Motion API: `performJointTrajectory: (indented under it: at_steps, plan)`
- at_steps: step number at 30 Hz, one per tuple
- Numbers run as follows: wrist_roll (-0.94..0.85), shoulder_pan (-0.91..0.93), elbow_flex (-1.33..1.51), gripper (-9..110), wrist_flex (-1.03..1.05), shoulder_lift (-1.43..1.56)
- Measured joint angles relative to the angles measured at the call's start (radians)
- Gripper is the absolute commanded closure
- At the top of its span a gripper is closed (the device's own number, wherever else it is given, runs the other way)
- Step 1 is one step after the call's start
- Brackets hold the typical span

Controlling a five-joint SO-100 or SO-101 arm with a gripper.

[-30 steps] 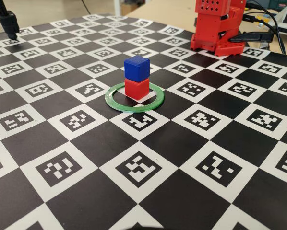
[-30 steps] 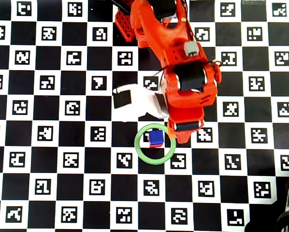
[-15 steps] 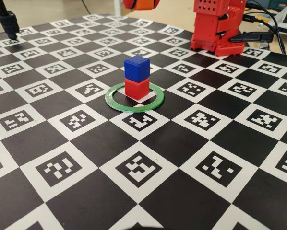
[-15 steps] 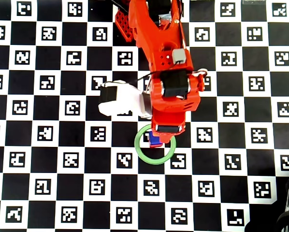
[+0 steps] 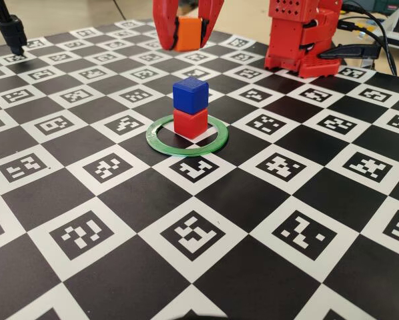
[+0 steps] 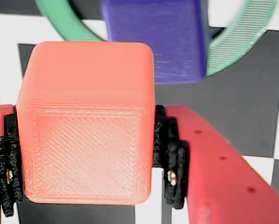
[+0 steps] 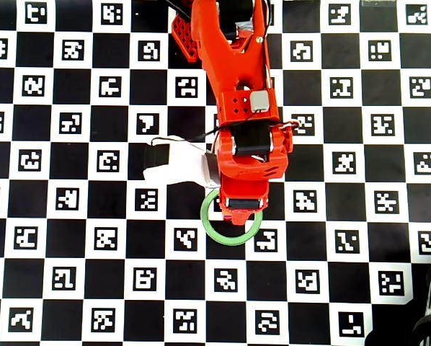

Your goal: Grab the red cube then put it in the green circle then put the blue cube on top and finally the orange cube on top

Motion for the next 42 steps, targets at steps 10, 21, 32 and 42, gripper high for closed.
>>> performJointTrajectory:
  at_steps: [10, 21, 32, 42]
  plan:
    - [-0.014, 0.000, 0.035, 105, -0.055, -0.041]
    - [-0.025, -0.014, 0.035, 105, -0.057, -0.041]
    - [-0.028, -0.031, 0.035, 105, -0.057, -0.041]
    - [-0.038, -0.031, 0.069, 105, -0.046, -0.041]
